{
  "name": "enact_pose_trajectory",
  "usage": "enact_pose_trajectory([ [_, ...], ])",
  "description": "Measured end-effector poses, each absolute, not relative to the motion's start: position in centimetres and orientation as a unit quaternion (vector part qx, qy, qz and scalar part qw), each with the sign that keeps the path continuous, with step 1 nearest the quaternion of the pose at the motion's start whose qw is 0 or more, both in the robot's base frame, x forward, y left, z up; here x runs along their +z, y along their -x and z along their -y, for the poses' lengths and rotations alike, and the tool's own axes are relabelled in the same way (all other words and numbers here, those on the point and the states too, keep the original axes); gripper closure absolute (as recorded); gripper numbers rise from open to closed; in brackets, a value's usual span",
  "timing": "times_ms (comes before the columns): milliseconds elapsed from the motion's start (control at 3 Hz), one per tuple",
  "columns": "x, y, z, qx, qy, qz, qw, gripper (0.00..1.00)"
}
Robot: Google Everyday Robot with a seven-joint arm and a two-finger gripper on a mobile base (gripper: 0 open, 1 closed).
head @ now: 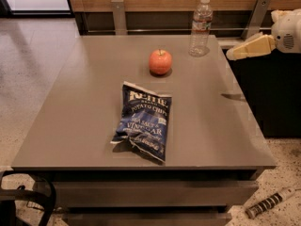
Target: Move water bottle near blue chip bag
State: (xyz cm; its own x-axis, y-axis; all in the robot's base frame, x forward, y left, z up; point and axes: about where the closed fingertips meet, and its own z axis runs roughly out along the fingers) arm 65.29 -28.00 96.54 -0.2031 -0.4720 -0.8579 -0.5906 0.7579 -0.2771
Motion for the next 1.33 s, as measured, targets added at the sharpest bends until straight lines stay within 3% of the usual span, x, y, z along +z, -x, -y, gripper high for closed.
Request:
enact_pose_trajectory([
  [667,96.0,-69.3,26.1,0.085,0.34,-0.758,0.55,0.0],
  [1333,96.2,-75.6,23.5,0.172,0.319,-0.702,0.613,0.0],
])
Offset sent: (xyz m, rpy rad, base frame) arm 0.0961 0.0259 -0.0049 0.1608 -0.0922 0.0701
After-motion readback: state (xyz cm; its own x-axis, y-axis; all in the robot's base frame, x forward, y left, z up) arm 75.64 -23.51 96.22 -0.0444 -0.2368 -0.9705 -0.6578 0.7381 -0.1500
